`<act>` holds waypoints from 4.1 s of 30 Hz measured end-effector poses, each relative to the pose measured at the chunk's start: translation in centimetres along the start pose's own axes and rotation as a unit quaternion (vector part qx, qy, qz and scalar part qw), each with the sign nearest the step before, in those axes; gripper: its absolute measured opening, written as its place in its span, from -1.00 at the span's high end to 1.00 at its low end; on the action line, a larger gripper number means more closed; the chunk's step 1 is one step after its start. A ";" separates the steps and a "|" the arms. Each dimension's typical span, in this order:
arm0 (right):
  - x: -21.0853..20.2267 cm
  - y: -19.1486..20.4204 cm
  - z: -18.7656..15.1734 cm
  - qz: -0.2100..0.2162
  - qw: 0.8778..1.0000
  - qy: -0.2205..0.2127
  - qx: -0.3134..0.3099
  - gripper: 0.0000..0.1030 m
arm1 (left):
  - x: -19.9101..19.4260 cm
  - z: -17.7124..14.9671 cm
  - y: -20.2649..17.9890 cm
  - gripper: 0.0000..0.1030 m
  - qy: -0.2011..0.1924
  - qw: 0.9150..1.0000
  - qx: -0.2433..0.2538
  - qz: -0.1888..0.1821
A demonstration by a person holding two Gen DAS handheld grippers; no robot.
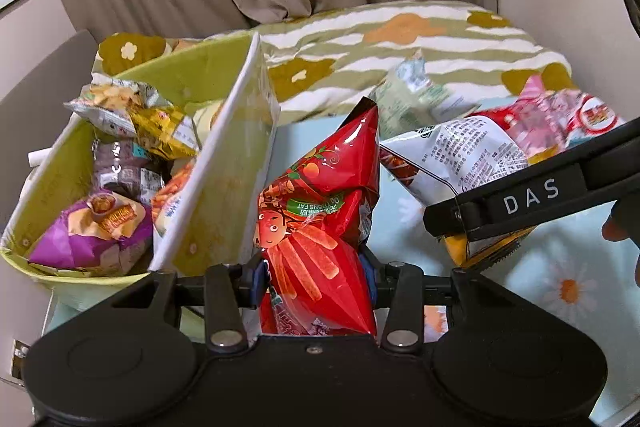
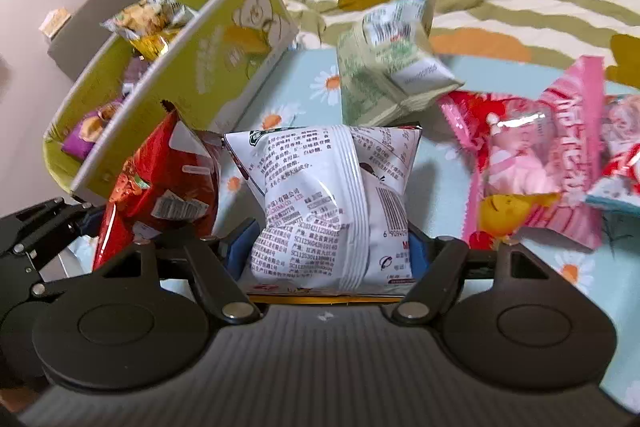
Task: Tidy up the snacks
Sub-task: 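Lift and carry both held bags over the yellow-green box, then open the left tool dropping the red bag while the right tool releases the white bag into the box, then move both tools back over the pink bags on the sheet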
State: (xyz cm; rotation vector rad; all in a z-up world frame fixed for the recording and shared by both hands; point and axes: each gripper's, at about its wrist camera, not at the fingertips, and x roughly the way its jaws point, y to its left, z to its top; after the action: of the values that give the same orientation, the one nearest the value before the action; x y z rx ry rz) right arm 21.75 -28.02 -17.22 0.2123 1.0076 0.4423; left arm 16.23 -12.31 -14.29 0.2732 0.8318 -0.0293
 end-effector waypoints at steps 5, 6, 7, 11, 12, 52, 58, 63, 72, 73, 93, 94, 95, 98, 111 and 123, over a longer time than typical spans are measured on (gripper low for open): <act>-3.8 1.7 -0.1 -0.011 0.999 -0.030 -0.007 -0.71 | -3.1 0.5 0.4 0.07 -0.027 1.000 -0.006 -0.004; -4.7 2.1 0.0 -0.013 0.999 -0.037 -0.009 -0.71 | -3.9 0.6 0.6 0.07 -0.032 0.999 -0.010 -0.006; -5.6 2.6 0.0 -0.015 0.999 -0.044 -0.014 -0.71 | -4.7 0.7 1.0 0.07 -0.038 0.999 -0.015 -0.008; -8.9 5.0 0.2 -0.033 0.996 -0.071 -0.044 -0.71 | -7.4 1.5 2.7 0.07 -0.059 0.998 -0.033 -0.008; -9.6 5.6 0.3 -0.029 0.996 -0.077 -0.046 -0.71 | -8.1 1.7 3.3 0.07 -0.067 0.997 -0.038 -0.008; 0.5 25.7 7.9 -0.082 0.985 -0.117 0.099 -0.73 | -1.2 2.6 28.9 -1.00 -0.077 0.994 -0.007 -0.073; 1.0 26.9 8.5 -0.088 0.985 -0.118 0.085 -0.73 | -2.1 1.7 29.9 -1.00 -0.074 0.995 -0.010 -0.069; 2.6 27.8 9.5 -0.083 0.987 -0.116 0.079 -0.79 | -2.1 1.4 31.4 -1.00 -0.069 0.995 -0.027 -0.067; 3.4 27.4 8.0 -0.084 0.982 -0.142 0.092 -1.00 | -1.8 0.4 32.5 -1.00 -0.062 0.995 -0.042 -0.068; 3.3 27.4 7.7 -0.085 0.981 -0.146 0.091 -1.00 | -1.8 0.3 32.5 -1.00 -0.063 0.995 -0.043 -0.070; -5.6 24.2 4.2 -0.103 0.973 -0.188 0.088 -1.00 | -6.7 2.2 26.7 -1.00 -0.107 0.988 -0.017 -0.108; -6.2 23.6 3.9 -0.104 0.972 -0.189 0.088 -1.00 | -6.9 2.3 26.0 -1.00 -0.108 0.988 -0.016 -0.112; -6.9 22.9 3.6 -0.106 0.972 -0.190 0.089 -1.00 | -7.2 2.3 25.2 -1.00 -0.107 0.987 -0.016 -0.116; -8.8 20.7 2.8 -0.113 0.971 -0.191 0.091 -1.00 | -7.9 2.5 22.4 -1.00 -0.101 0.987 -0.011 -0.124; -14.7 10.0 -0.7 -0.146 0.971 -0.179 0.056 -1.00 | -8.7 1.4 10.0 -1.00 -0.033 0.991 -0.024 -0.128; -12.3 1.9 -2.0 -0.160 0.977 -0.142 -0.006 -1.00 | -4.6 -2.7 1.6 -1.00 0.097 0.984 -0.094 -0.119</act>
State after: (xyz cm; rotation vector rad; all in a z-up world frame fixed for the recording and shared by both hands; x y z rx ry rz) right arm 13.91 -31.96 -8.13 0.0949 0.7405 0.1190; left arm 11.39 -10.44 -12.22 -0.0039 1.0513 -0.1493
